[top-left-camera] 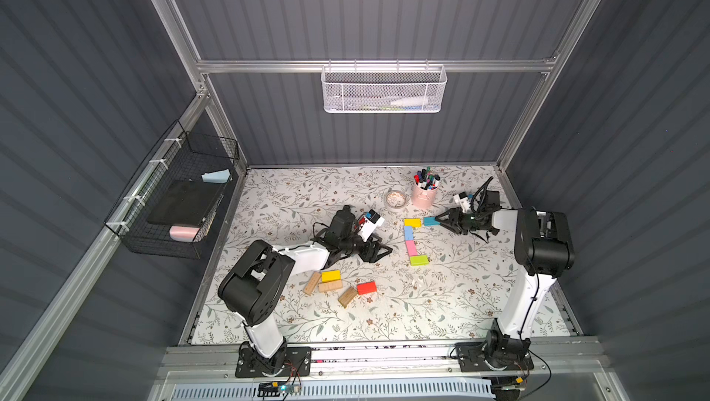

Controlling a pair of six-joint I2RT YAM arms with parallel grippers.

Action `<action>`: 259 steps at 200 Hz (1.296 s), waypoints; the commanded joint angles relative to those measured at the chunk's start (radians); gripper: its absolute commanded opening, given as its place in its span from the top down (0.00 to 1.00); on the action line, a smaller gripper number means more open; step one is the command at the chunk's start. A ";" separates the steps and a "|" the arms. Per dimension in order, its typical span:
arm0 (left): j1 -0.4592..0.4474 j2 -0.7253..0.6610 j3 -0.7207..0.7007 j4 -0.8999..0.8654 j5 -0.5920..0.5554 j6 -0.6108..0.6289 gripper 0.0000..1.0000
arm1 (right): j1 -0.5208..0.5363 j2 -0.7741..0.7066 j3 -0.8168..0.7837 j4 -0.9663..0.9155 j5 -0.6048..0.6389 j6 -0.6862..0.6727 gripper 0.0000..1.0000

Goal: Assemble the letter c with building blocks
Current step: Assemble the building block at the center of the board.

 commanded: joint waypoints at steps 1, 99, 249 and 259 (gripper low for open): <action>0.002 0.009 0.024 -0.015 0.013 0.014 0.35 | -0.006 -0.013 0.029 -0.024 0.035 -0.005 0.57; 0.002 0.012 0.027 -0.017 0.013 0.016 0.35 | -0.005 -0.109 0.029 -0.051 0.272 0.034 0.78; 0.002 0.009 0.026 -0.023 0.012 0.021 0.35 | 0.000 0.000 0.082 -0.110 0.203 0.061 1.00; 0.002 0.009 0.026 -0.023 0.013 0.020 0.35 | 0.000 0.004 0.084 -0.109 0.198 0.059 1.00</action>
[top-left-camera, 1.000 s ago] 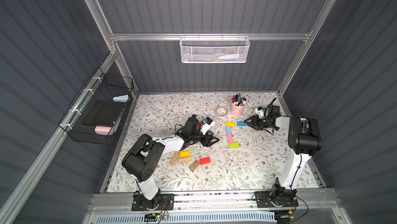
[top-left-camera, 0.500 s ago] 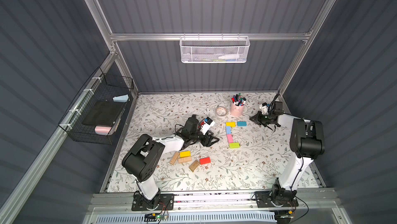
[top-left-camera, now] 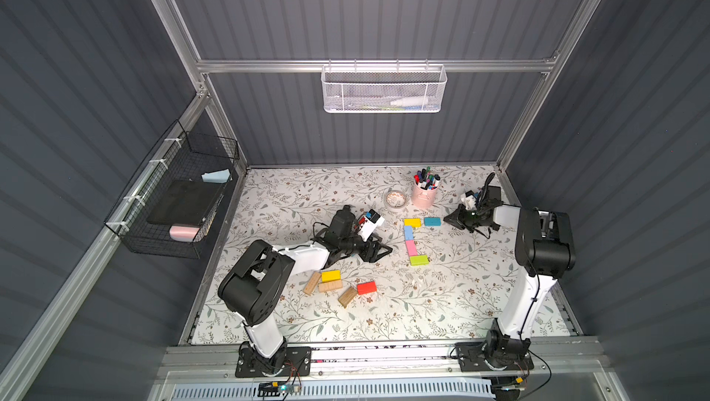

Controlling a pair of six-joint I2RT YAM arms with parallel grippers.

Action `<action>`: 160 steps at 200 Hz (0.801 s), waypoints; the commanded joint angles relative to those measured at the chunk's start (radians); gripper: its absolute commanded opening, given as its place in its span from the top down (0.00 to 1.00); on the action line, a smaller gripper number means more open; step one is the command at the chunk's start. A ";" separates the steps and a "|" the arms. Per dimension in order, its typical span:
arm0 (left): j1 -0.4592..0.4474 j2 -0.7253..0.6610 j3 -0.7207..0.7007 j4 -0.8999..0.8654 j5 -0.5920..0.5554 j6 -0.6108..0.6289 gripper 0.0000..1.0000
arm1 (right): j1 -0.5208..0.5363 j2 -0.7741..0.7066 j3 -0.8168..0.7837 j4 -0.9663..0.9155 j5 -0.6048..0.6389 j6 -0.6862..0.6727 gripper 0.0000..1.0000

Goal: Assemble the letter c with building blocks
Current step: Assemble the building block at the center of the board.

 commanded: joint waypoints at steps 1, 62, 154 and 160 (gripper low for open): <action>0.002 0.009 0.024 -0.022 0.013 0.020 0.35 | 0.000 0.017 0.028 -0.020 -0.030 -0.007 1.00; 0.002 0.010 0.027 -0.025 0.014 0.021 0.35 | 0.010 0.044 0.043 -0.039 -0.054 -0.018 1.00; 0.002 0.014 0.031 -0.027 0.014 0.021 0.35 | 0.020 0.053 0.054 -0.053 -0.075 -0.024 1.00; 0.002 0.014 0.030 -0.027 0.014 0.020 0.35 | 0.021 0.055 0.054 -0.055 -0.077 -0.024 1.00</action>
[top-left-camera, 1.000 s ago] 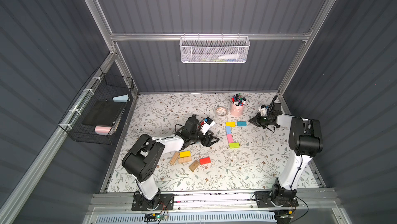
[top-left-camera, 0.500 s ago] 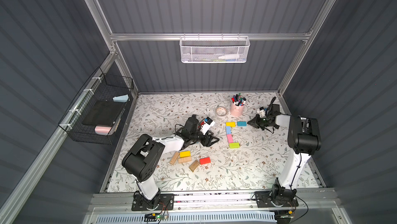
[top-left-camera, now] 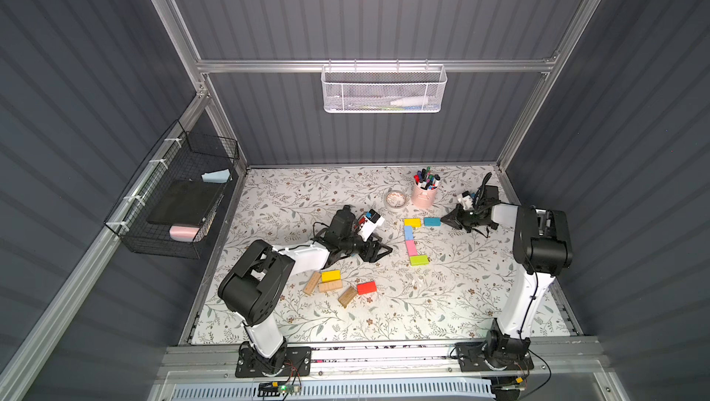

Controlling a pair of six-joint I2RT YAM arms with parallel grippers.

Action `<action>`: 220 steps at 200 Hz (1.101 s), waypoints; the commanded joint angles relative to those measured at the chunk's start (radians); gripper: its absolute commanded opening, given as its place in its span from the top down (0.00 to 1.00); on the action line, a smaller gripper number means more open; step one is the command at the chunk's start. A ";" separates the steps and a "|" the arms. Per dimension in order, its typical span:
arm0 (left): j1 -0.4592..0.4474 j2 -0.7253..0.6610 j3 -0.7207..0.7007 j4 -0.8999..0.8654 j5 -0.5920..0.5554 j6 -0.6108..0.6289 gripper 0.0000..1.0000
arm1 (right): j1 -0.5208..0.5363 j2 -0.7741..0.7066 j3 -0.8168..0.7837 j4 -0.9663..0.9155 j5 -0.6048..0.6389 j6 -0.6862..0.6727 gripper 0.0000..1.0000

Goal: Assemble the letter c with building blocks
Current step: Assemble the building block at the center of the board.

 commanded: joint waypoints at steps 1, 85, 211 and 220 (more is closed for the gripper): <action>0.002 0.015 0.028 -0.023 0.014 0.018 0.35 | 0.007 0.028 0.020 -0.023 -0.028 -0.023 1.00; 0.002 0.017 0.030 -0.025 0.016 0.019 0.35 | 0.023 0.044 0.027 -0.027 -0.039 -0.029 1.00; 0.002 0.014 0.031 -0.027 0.017 0.019 0.35 | 0.027 0.052 0.047 -0.020 -0.031 -0.016 1.00; 0.002 0.014 0.031 -0.027 0.018 0.019 0.35 | 0.027 0.054 0.050 -0.018 -0.032 -0.012 1.00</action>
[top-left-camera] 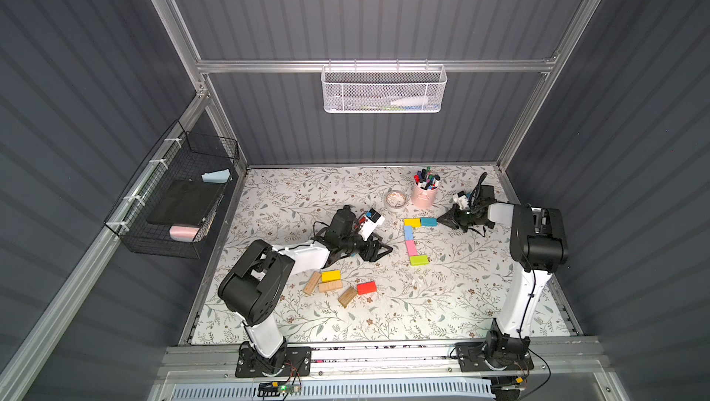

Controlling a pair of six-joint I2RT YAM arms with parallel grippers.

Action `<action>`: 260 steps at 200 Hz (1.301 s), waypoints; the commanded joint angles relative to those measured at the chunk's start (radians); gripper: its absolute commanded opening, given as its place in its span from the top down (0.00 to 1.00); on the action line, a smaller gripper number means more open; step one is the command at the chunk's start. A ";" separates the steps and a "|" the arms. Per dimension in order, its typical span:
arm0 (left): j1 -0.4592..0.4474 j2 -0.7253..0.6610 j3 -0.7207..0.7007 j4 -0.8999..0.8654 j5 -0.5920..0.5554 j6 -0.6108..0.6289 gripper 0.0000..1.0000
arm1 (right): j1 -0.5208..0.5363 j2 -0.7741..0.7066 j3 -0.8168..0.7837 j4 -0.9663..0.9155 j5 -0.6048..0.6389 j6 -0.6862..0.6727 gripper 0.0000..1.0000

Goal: Assemble the letter c with building blocks
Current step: Assemble the building block at the center of the board.

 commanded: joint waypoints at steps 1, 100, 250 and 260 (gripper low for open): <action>0.002 0.014 0.021 -0.015 0.017 0.020 0.35 | 0.006 0.022 0.024 -0.011 -0.008 -0.006 1.00; 0.002 0.015 0.022 -0.015 0.016 0.020 0.35 | 0.012 0.041 0.040 -0.008 -0.023 -0.001 1.00; 0.002 -0.004 0.017 -0.023 -0.034 -0.006 0.34 | 0.009 -0.107 -0.018 0.029 0.115 0.030 0.84; 0.002 -0.005 0.021 -0.033 -0.054 -0.016 0.34 | 0.010 -0.139 -0.046 0.034 0.125 0.030 0.80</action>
